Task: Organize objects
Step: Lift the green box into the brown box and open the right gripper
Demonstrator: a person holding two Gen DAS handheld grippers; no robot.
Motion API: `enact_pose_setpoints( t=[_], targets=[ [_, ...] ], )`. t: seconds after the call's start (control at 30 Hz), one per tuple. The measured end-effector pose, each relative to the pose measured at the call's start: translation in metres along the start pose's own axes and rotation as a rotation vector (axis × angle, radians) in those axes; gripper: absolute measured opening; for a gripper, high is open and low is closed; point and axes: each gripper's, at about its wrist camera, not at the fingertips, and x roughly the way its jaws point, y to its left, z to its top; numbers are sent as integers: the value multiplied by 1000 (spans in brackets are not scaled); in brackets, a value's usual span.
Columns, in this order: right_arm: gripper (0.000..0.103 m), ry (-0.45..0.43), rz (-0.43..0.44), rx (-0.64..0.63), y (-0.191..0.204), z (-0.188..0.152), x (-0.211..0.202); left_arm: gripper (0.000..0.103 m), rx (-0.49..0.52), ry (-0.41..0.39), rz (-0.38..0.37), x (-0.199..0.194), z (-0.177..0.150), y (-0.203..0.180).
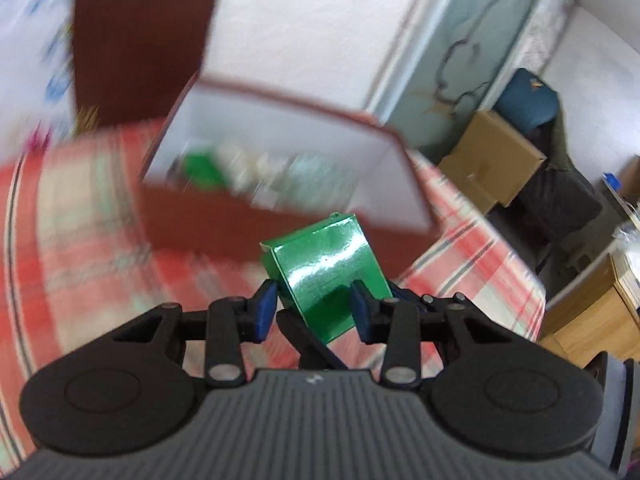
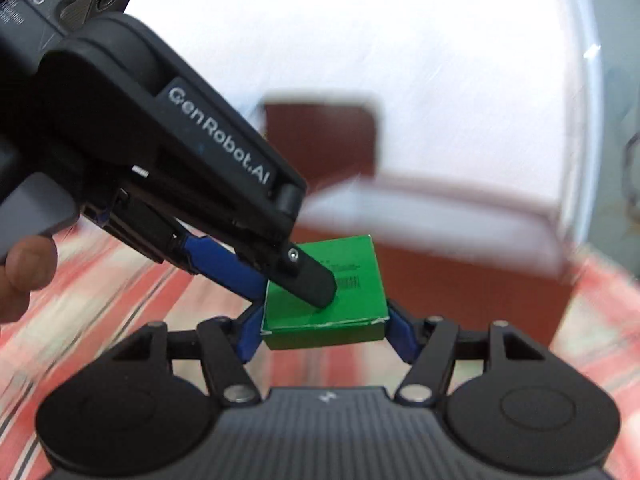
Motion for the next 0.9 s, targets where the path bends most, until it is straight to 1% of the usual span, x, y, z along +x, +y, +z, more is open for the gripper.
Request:
enact_pose_setpoints(
  t=[0.07,0.13,0.2,0.27,0.33,0.37,0.4,0.43,0.47,0.5,0.57,0.63,0.67,0.8,0.9],
  targets=[
    [62,-60,-64,4,-20,19,8,43,52,-30,-4,16,26,-18],
    [62,-73,-98,36,-42,34,23,43,81,-46,8,39,46,-29],
    [62,-50,-108,64,-60,42,43,43,81,-44,29,59,57,-28],
    [62,-12,-96,94,-74,48,66,43,80,-51,61,76,64,-24],
    [65,23,-64,118,-81,51,88,43,64,-61,114,78,67,-15],
    [68,39,-39,125,-82,51,99,44,55,-59,146,84,67,-11],
    [79,55,-12,121,-80,52,108,43,49,-48,179,88,67,-7],
    [83,71,-14,107,-77,52,116,43,49,-37,207,90,66,-2],
    [83,69,-39,90,-73,50,120,43,51,-28,228,89,67,3],
    [83,62,-50,83,-70,49,119,43,47,-29,234,83,66,7],
    [84,30,-47,100,-67,44,107,43,36,-48,229,68,63,13],
    [90,-4,-69,110,-62,39,90,46,39,-67,243,54,58,14],
    [90,-20,-80,114,-60,36,80,46,41,-72,240,47,55,13],
    [93,-76,-125,131,-50,28,40,45,87,-99,296,19,41,0],
    [93,-62,-139,136,-42,25,17,47,82,-122,319,-3,30,0]
  ],
)
